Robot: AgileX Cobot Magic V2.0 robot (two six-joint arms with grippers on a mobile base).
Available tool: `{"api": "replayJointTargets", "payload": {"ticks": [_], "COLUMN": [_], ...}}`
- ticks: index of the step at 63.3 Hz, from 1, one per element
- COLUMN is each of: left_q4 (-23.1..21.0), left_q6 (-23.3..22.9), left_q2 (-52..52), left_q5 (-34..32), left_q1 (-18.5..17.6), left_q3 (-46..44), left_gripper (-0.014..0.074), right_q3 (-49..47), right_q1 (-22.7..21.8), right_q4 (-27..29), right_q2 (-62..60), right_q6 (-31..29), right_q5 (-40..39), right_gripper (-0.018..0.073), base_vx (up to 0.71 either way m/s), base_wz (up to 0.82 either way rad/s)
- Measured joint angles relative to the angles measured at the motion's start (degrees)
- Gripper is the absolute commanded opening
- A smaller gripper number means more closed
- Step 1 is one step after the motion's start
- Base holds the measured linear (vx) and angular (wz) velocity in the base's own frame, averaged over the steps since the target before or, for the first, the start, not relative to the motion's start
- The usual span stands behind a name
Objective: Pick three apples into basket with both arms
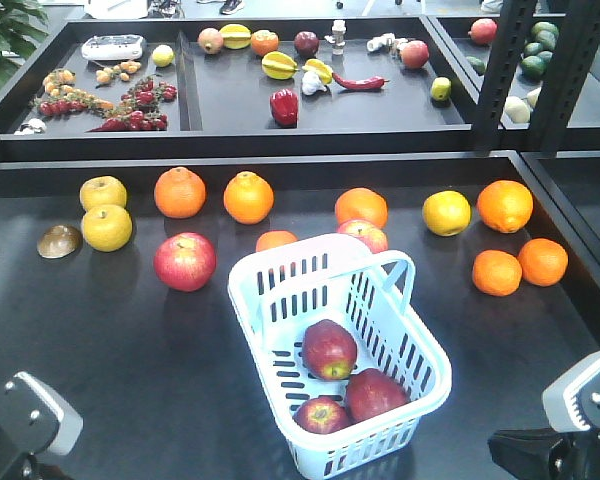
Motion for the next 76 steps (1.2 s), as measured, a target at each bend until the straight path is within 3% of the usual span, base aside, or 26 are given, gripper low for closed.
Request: {"api": "replayJointTargets", "payload": {"ticks": [24, 40, 54, 67, 72, 76], "left_q4": [-0.2, -12.0, -13.4, -7.2, -1.7, 2.5], "left_q6": [-0.1, -0.7, 2.2, 12.2, 12.4, 9.5], "left_q2": [0.0, 0.0, 0.0, -0.1, -1.5, -3.9], "left_q5": [-1.5, -18.8, -23.9, -18.8, -17.0, -16.9], "left_q1": [0.0, 0.0, 0.0, 0.0, 0.0, 0.0], "left_q3": [0.1, 0.1, 0.4, 0.5, 0.7, 1.7], "left_gripper": [-0.0006, -0.0006, -0.0006, -0.0006, -0.0006, -0.0006], "right_q3": [0.0, 0.0, 0.0, 0.0, 0.0, 0.0], "right_q1": [0.0, 0.0, 0.0, 0.0, 0.0, 0.0], "right_q4": [0.0, 0.0, 0.0, 0.0, 0.0, 0.0], "right_q2": [0.0, 0.0, 0.0, 0.0, 0.0, 0.0], "right_q6": [0.0, 0.0, 0.0, 0.0, 0.0, 0.0], "right_q5": [0.0, 0.0, 0.0, 0.0, 0.0, 0.0], "right_gripper": [-0.0005, -0.0005, -0.0005, -0.0005, -0.0005, -0.0005], "base_vx": [0.0, 0.0, 0.0, 0.0, 0.0, 0.0], "base_wz": [0.0, 0.0, 0.0, 0.0, 0.0, 0.0]}}
